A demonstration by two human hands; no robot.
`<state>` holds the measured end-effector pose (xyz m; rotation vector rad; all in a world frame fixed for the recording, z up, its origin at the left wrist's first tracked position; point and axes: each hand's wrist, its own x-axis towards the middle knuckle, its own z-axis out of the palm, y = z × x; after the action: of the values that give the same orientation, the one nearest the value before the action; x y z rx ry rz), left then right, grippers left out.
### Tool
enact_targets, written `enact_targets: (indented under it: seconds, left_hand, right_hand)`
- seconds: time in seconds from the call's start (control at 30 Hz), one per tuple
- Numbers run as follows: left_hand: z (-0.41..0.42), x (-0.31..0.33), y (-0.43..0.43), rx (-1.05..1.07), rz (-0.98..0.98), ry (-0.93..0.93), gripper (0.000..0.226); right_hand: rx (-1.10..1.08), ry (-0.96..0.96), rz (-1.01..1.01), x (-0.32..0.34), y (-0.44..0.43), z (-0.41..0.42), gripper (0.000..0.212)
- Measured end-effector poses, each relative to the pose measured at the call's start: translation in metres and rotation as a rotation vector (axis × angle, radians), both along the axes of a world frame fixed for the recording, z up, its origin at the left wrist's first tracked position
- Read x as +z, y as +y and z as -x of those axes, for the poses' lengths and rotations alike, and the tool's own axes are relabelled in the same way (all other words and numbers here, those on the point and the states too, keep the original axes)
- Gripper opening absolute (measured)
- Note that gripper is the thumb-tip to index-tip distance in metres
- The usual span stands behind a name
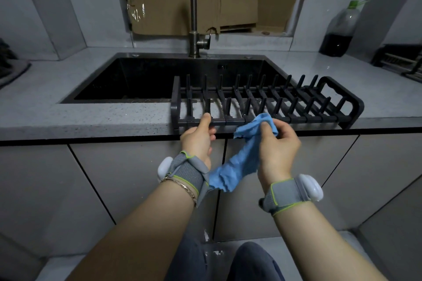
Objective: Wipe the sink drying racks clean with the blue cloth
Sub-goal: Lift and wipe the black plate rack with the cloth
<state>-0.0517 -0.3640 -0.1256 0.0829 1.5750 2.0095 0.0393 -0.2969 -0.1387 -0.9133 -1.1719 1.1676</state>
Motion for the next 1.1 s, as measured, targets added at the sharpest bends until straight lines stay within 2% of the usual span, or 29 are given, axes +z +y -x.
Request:
enact_targets:
  seconds: [0.13,0.3,0.5,0.67,0.87,1.1]
  left_hand:
    - [-0.001,0.0,0.0,-0.008,-0.002,-0.004,0.026]
    - [0.0,-0.001,-0.001,-0.002,0.014,0.007,0.026]
    - [-0.006,0.0,0.001,-0.023,0.013,0.004,0.026]
    - [-0.007,0.001,0.0,-0.014,0.008,0.009,0.026]
    - [-0.008,0.001,0.0,-0.016,0.002,0.005,0.028]
    - [-0.007,0.003,0.001,0.001,-0.001,0.001,0.028]
  right_hand:
    - [0.025,-0.197,-0.166,-0.004,0.0,0.02,0.009]
    - [-0.045,-0.356,-0.478,-0.01,-0.001,0.021,0.007]
    - [-0.124,-0.291,-0.421,-0.011,0.002,0.017,0.008]
    - [-0.014,-0.393,-0.688,-0.017,-0.004,0.017,0.014]
    - [0.023,-0.453,-0.817,-0.016,-0.003,0.019,0.026]
    - [0.033,-0.567,-0.905,-0.007,0.001,0.016,0.028]
